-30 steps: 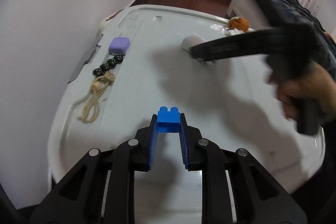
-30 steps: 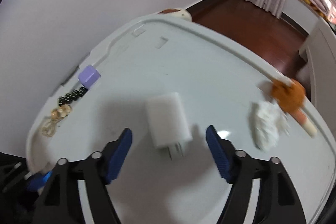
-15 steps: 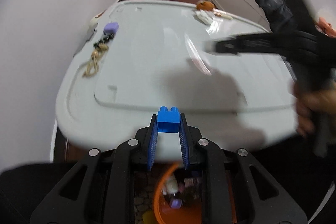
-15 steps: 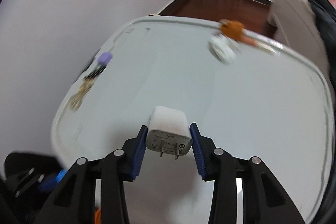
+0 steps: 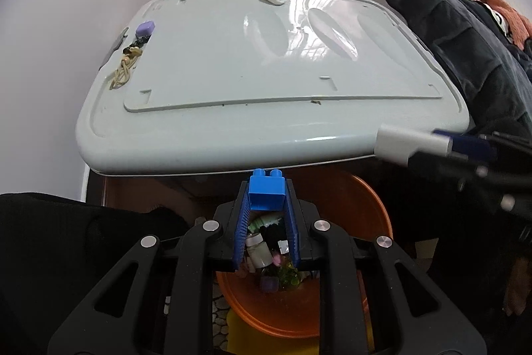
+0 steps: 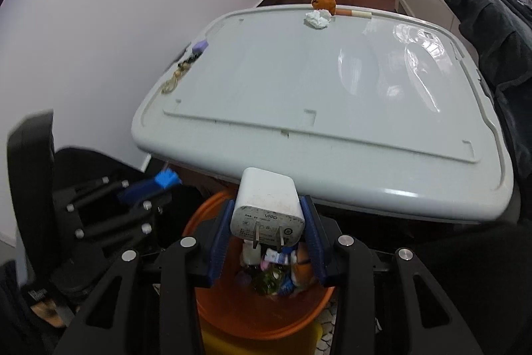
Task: Collect trash
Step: 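Carry the charger and blue block over the orange bucket and open both tools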
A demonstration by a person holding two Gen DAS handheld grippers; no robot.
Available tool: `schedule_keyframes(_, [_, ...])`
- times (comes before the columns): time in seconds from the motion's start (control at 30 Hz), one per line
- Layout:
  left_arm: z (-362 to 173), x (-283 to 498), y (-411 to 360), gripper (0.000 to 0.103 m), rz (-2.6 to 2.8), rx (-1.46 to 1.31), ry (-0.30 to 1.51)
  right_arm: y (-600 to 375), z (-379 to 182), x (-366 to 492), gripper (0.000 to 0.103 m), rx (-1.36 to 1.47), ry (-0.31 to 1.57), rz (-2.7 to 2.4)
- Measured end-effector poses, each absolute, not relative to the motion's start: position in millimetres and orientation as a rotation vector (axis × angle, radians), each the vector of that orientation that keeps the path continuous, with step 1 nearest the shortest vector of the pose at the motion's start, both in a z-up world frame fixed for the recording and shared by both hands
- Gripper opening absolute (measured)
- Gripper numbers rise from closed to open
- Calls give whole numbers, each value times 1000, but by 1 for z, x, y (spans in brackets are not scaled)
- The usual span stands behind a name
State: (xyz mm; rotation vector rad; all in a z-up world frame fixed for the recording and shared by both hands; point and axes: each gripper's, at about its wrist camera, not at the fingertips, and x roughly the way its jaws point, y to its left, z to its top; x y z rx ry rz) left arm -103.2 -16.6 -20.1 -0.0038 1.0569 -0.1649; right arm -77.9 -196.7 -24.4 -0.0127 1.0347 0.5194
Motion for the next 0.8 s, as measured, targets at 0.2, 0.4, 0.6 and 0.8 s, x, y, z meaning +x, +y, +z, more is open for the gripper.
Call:
schedule_keyframes(0.2, [-27, -108, -14, 68, -127, -9, 1104, -203, -38, -91, 67, -40, 1038, 508])
schedule_keyframes(0.4, [-29, -106, -14, 68, -114, -10, 1110, -213, -31, -82, 67, 17, 1023, 496])
schedule_keyframes(0.6, [-31, -97, -14, 69, -60, 18, 1086, -212, -36, -71, 77, 49, 976, 405])
schedule_keyframes(0.8, [-32, -87, -5, 79, -33, -21, 1080, -210, -39, -69, 98, 32, 899, 268])
